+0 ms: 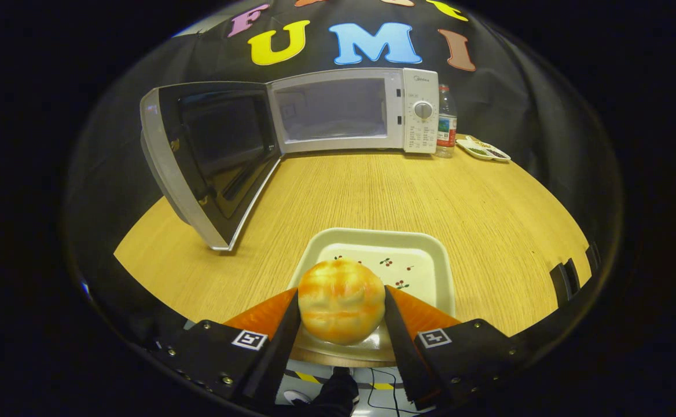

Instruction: Open the microwave, put the food inside, and close the microwave door.

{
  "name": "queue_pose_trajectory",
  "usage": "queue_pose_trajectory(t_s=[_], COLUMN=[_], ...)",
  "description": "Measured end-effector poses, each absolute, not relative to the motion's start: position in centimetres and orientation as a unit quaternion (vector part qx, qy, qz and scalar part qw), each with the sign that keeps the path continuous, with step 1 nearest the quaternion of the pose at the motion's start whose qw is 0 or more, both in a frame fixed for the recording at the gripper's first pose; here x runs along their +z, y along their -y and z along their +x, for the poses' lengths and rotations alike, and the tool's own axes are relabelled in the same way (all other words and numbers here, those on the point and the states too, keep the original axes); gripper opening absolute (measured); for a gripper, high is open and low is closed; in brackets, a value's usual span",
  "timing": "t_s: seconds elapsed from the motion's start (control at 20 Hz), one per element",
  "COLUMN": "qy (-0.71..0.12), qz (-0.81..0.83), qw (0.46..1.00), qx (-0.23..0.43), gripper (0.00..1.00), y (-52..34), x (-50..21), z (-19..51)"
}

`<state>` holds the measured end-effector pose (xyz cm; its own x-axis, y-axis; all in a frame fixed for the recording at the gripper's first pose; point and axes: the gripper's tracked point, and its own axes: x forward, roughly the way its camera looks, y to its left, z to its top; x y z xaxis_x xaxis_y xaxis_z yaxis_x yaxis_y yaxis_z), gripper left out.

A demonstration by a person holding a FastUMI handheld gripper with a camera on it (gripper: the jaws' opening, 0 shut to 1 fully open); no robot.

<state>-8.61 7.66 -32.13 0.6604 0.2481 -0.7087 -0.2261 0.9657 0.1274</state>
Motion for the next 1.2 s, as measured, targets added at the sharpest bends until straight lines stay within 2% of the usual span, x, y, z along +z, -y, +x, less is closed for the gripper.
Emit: queue_pose_trajectory(t_s=[0.65,1.2], qy=[-0.321,-0.291], qz=[0.131,0.21], qw=[0.926,0.918], qx=[0.153,0.167], gripper=[0.79,0.79], y=[-9.9,-13.8], x=[-24.9,-25.0], z=[3.7,14.5])
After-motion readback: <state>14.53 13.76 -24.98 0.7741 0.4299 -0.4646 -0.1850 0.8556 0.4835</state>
